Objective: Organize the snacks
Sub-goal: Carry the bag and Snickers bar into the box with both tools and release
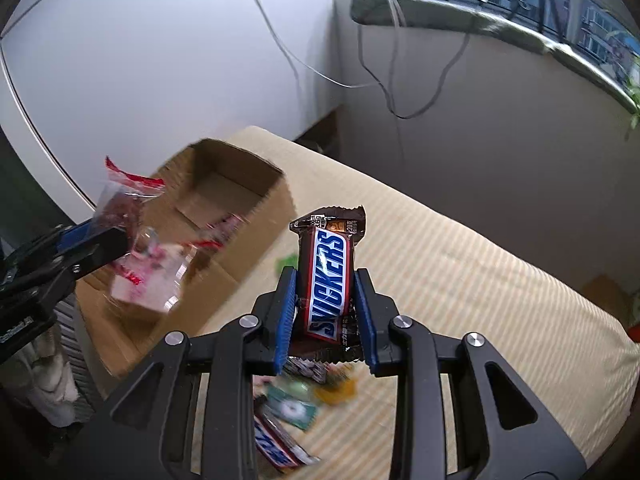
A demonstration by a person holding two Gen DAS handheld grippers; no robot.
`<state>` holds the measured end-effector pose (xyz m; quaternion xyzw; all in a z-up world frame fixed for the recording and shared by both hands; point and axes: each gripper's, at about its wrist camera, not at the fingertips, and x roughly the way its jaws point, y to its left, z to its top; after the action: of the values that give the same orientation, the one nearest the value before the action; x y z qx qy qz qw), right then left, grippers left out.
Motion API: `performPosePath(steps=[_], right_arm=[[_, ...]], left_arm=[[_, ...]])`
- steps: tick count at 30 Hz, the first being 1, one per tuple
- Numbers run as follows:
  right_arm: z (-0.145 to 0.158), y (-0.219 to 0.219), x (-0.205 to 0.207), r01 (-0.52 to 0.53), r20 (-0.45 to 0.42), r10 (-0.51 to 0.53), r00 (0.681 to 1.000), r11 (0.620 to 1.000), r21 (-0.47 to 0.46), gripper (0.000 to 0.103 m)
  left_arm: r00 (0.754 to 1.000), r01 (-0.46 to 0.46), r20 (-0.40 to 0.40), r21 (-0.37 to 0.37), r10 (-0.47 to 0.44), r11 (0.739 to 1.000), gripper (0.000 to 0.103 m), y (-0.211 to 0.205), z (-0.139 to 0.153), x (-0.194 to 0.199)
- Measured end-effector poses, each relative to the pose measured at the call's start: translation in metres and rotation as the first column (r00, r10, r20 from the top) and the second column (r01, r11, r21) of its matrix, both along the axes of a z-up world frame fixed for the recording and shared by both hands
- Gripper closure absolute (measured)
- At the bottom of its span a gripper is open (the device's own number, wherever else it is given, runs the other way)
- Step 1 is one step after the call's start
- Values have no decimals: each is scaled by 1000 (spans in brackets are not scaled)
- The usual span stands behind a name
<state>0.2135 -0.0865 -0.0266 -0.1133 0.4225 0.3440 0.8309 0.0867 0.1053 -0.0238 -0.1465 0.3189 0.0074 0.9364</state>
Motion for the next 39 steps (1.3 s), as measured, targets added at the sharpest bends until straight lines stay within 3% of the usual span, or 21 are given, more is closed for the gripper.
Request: performPosePath(steps=[15,25,26,29,30,39], right_arm=[[-3,77,-5,-118,-12,118,993,993,5,73],[-9,96,-10,-173,-24,173,985,985,5,73],[-9,97,-11,-175,-20,175,984,985,6,72],[-7,97,-12,-175,-6,175,985,985,14,48],[-5,96,-13,-176,-1,176,984,984,18,46],[6,75,-25,-171,29,170,985,984,49,46]], left_arm=[[996,-78,-36,-25,78,997,70,42,-12,4],[994,-103,-41,-13,103,995,68,50,-13,-5],[994,-106,-39,-11,105,994,64,50,-13,-5],[992,-121,-36,-7,121,993,57,52,-13,-9],[992,-125,-35,-9,125,992,57,53,-12,-10],[991,-131,-6,-6,131,991,57,43,-3,-26]])
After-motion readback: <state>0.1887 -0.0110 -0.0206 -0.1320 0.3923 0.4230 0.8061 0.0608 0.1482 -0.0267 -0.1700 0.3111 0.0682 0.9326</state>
